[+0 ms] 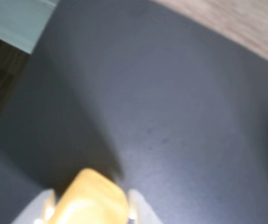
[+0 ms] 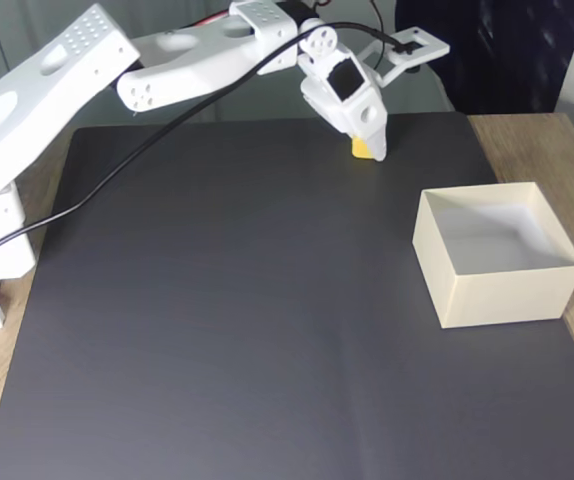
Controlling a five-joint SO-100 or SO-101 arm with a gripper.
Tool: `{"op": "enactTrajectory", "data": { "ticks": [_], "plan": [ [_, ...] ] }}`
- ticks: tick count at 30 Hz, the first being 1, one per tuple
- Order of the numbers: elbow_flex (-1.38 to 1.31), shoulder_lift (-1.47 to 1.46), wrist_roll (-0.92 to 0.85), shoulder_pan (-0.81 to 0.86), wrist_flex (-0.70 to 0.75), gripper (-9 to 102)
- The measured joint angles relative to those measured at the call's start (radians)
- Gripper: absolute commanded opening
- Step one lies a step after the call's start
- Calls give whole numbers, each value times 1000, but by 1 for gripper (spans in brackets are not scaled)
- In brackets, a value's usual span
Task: Grasp a cube block and put it in the white box.
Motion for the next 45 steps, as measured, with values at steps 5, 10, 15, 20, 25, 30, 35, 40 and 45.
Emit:
{"op": "enactTrajectory", "data": {
  "ticks": [5, 10, 15, 20, 25, 30, 35, 40, 45],
  "plan": [
    [0, 0, 0, -2, 0, 14],
    [-2, -6, -15, -2, 0, 0],
    [-80, -57, -6, -2, 35, 0],
    [-430, -259, -12, -2, 212, 0],
    [-689, -383, -6, -2, 353, 0],
    [-712, -383, 11, -2, 354, 0],
    [-712, -382, 20, -2, 362, 0],
    [-712, -345, 20, -2, 383, 0],
    [-712, -259, 20, -2, 419, 0]
  ]
}}
